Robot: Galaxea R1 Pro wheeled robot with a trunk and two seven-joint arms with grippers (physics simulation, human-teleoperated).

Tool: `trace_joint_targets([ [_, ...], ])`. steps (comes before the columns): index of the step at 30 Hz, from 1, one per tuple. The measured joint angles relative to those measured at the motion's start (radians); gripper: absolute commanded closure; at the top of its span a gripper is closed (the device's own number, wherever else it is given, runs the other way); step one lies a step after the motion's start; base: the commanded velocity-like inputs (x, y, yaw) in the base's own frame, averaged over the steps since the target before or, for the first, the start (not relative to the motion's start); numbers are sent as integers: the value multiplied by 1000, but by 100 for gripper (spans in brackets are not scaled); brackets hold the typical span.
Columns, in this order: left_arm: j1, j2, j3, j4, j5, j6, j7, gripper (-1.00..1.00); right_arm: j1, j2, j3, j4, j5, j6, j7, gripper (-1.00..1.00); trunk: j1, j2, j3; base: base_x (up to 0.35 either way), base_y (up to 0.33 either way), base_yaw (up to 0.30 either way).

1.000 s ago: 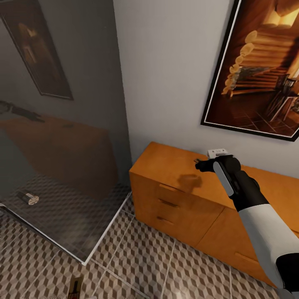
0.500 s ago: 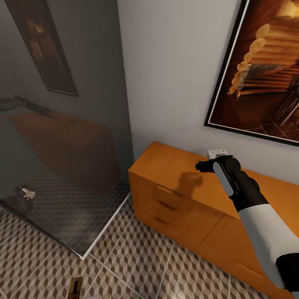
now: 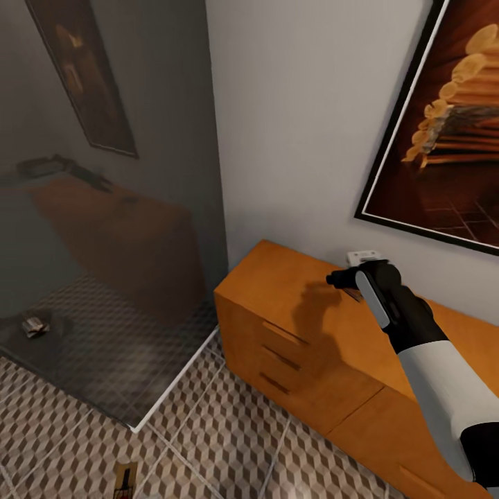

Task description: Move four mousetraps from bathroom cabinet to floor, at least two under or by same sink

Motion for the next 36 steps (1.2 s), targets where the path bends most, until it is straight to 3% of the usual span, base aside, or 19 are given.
trace_joint_targets([
  [15, 0, 0, 0, 0, 0, 0, 0, 100, 1, -3, 0, 8, 1, -4, 0, -100, 0, 0, -2, 12, -14, 16],
  [25, 0, 0, 0, 0, 0, 0, 0, 100, 3, -13, -2, 12, 1, -46, 17, -100, 0, 0, -2, 0, 0, 0],
  [31, 0, 0, 0, 0, 0, 0, 0, 100, 4, -56, -2, 44, 2, -70, 96, -100, 0, 0, -2, 0, 0, 0],
  [36, 0, 0, 0, 0, 0, 0, 0, 100, 4, -70, -2, 77, 1, -103, 120, -100, 0, 0, -2, 0, 0, 0],
])
